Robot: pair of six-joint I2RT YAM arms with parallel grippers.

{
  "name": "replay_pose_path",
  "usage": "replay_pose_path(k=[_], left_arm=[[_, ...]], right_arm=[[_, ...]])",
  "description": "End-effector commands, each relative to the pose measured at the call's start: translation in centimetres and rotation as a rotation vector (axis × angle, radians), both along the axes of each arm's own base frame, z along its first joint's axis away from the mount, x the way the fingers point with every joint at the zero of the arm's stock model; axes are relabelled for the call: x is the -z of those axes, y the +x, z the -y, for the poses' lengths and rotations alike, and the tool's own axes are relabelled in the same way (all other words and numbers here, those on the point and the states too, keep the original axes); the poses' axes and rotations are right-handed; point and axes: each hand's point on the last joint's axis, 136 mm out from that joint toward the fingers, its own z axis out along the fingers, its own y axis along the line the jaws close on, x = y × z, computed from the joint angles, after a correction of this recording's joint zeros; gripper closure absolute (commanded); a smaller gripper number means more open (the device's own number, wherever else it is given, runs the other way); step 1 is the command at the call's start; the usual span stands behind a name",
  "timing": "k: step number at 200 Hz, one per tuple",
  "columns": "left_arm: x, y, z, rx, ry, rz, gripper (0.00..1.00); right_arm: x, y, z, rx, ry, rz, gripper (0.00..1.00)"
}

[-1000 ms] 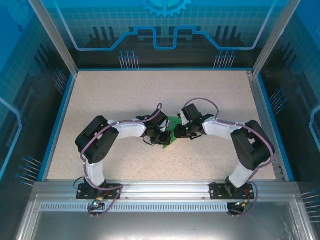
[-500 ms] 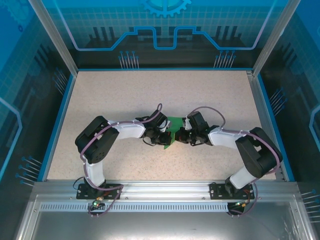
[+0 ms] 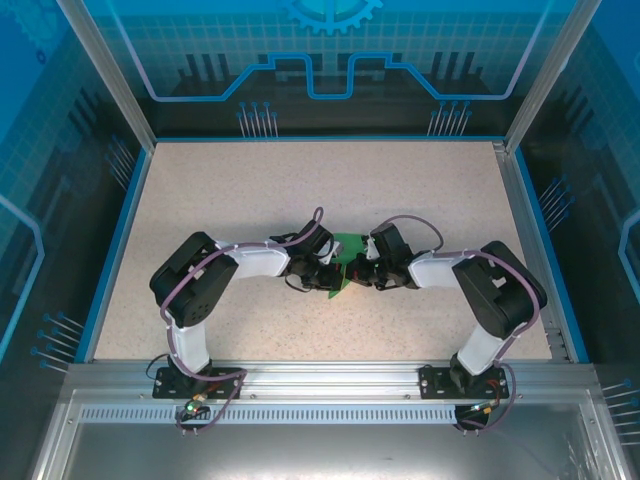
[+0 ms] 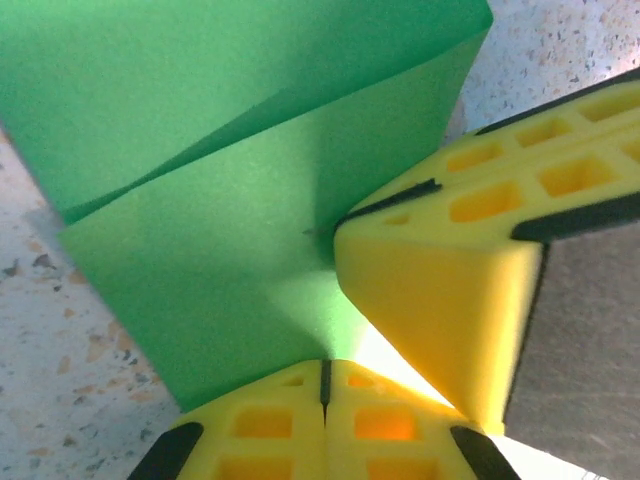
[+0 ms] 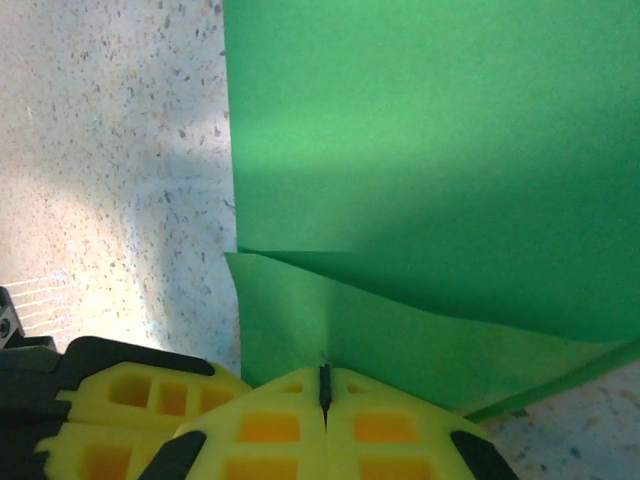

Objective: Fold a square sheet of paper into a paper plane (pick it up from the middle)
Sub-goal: Third fold the triangle at the center of the table.

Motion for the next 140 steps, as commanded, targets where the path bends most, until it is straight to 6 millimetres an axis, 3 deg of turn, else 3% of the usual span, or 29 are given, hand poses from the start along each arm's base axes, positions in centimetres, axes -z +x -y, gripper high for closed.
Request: replay_pose_path(k=[1,67,140], left_arm=[[5.0,-4.1,-3.8,0.024,0.185,-0.133,0.95],[5.4,-4.8,-4.8,0.037,0.222,-0.139,0.96],[5.6,-5.5,-5.8,0.046,0.254,-0.152,0.96]], right_arm=[[2.0,-0.6,0.8,-0.013,-0.077,-0.034,1.00],[3.6,0.5,3.4,0.011,-0.163,-0.035,1.00],[2.9,2.9,5.8,0.059,-0.205,-0.009,1.00]])
